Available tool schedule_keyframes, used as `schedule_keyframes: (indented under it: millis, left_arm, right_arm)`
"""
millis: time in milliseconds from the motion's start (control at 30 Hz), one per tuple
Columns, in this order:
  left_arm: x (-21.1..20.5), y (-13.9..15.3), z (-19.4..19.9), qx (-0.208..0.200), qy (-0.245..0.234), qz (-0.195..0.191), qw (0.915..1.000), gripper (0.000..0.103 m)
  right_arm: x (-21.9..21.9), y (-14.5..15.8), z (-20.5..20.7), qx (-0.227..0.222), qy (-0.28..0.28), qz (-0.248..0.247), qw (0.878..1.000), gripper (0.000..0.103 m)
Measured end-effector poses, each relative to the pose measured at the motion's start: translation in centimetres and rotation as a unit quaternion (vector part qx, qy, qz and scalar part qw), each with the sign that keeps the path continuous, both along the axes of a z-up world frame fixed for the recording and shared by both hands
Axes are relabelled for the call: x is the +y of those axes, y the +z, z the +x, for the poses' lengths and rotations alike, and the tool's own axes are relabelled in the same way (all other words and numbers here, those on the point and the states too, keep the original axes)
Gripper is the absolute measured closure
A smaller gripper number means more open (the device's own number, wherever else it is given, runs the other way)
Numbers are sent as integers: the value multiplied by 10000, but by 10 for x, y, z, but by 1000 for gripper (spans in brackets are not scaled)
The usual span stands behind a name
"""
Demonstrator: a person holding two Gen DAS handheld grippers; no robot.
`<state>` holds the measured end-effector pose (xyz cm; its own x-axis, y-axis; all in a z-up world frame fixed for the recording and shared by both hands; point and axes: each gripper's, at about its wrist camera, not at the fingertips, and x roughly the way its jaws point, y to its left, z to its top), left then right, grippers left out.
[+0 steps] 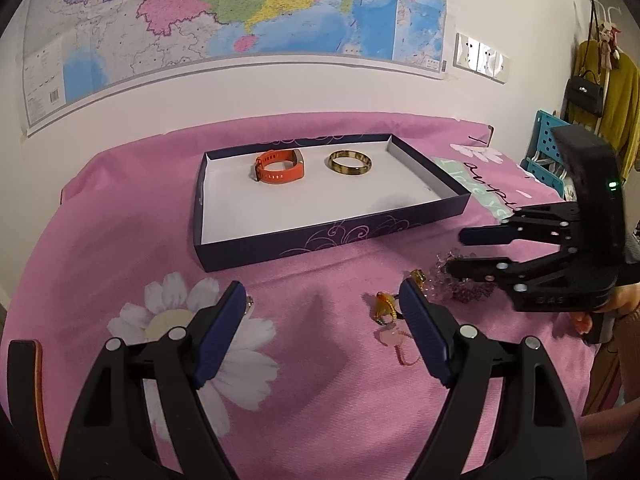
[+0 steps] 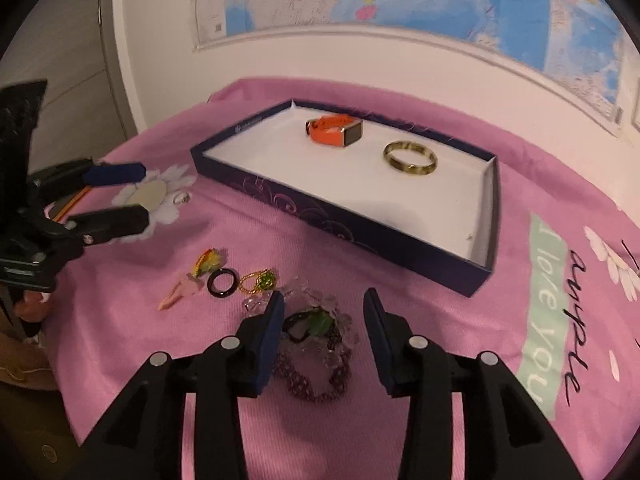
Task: Organize jewelry
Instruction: 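Withdraw both tools from the box back toward the remaining jewelry, then grasp the clear crystal bracelet with the right tool while the left tool grasps the pink heart earring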
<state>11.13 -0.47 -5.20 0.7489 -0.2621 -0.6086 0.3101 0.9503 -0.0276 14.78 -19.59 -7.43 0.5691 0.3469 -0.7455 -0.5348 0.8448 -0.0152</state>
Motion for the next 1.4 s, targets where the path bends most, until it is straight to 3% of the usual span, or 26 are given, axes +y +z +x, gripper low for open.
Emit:
schedule_keyframes:
  millis: [67, 133, 167, 367, 800, 1200, 1400]
  left_arm:
    - [0, -1, 0, 16, -1, 14, 10000, 25]
    - [0, -2, 0, 38, 0, 19, 10000, 25]
    - [0, -2, 0, 51, -1, 18, 10000, 25]
    - [0, -3, 1, 72, 12, -9, 10000, 25]
    - [0, -3, -1, 50, -50, -30, 10000, 25]
    - [-5, -7, -5, 87, -175, -7, 9998, 25]
    - [-7, -9, -6, 108, -229, 4, 9997, 25]
  right_arm:
    - [0, -2, 2, 90, 41, 57, 9999, 76]
    - [0, -2, 2, 65, 31, -10, 10000, 94]
    - [-1, -1, 1, 29, 26, -3, 10000, 95]
    - [-7, 12, -12, -189, 19, 207, 9996, 95]
    - [-35, 60, -28, -570, -164, 1417, 9881, 95]
    - [-61, 23, -10, 36, -761, 1433, 9867, 95]
    - [-58, 23, -30, 53, -459, 1434, 9886, 95]
